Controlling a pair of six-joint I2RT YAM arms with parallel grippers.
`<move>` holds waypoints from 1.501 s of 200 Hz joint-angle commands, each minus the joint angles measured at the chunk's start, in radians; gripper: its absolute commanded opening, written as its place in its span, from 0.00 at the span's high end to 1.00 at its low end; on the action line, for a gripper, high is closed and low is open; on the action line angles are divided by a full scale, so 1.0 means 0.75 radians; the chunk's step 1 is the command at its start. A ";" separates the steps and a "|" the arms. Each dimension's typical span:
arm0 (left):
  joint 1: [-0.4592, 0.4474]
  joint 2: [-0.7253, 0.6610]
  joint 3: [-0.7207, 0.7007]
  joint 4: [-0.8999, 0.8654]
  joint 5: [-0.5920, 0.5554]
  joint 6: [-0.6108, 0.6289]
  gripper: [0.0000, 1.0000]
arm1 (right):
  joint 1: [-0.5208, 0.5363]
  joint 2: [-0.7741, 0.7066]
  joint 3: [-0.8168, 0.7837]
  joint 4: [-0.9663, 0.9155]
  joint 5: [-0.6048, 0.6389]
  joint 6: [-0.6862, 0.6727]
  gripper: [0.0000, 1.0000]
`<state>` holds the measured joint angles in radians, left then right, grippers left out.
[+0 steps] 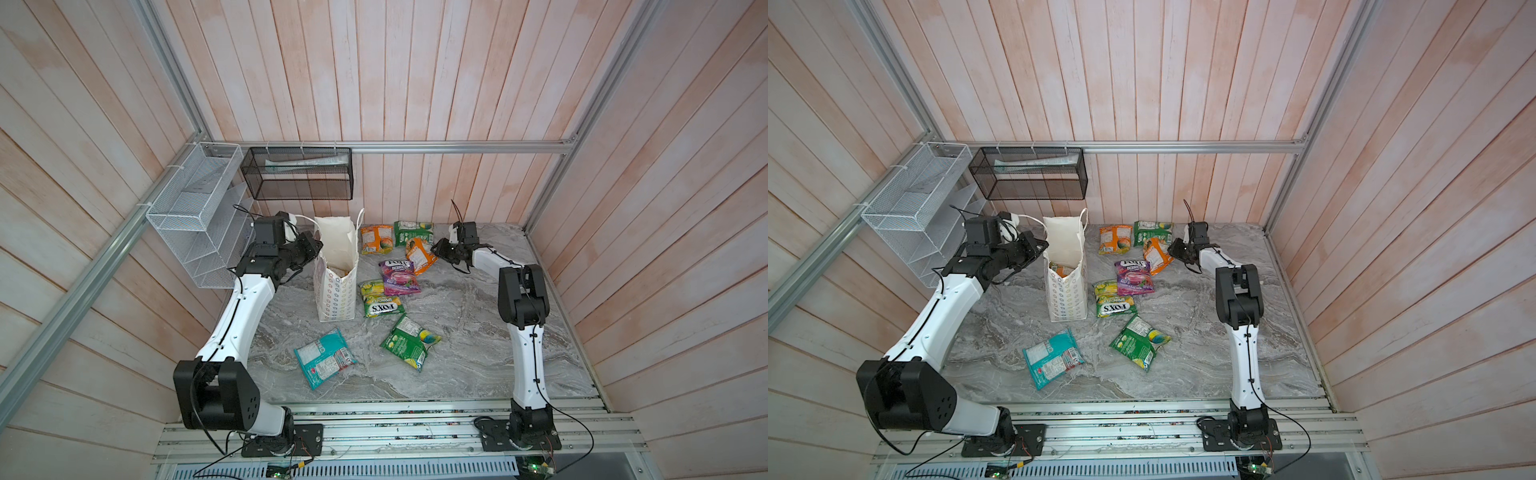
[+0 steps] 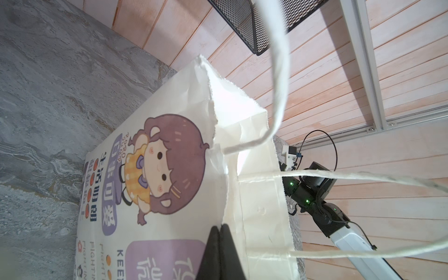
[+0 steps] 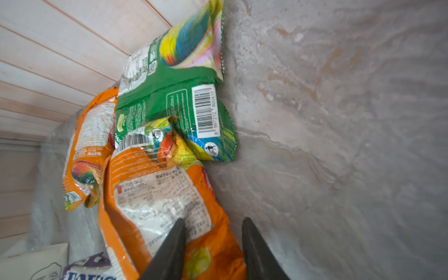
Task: Place the snacks into the paper bag
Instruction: Pick up the snack from the top-center of the table, then place the snack in the paper bag.
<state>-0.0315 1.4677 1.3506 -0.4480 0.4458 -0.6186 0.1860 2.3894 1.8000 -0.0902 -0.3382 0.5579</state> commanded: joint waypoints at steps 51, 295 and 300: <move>0.001 -0.020 -0.013 0.016 0.019 -0.002 1.00 | -0.001 -0.212 -0.289 0.229 -0.112 0.114 1.00; 0.007 -0.017 -0.019 0.017 0.058 -0.020 1.00 | 0.485 -1.396 -0.660 0.483 0.213 0.101 1.00; 0.008 -0.016 -0.018 0.018 0.058 -0.021 1.00 | 0.517 -1.394 -0.636 0.477 0.225 0.091 1.00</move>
<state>-0.0307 1.4677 1.3506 -0.4480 0.4751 -0.6289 0.4942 1.3636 1.2396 0.2272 -0.2512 0.6907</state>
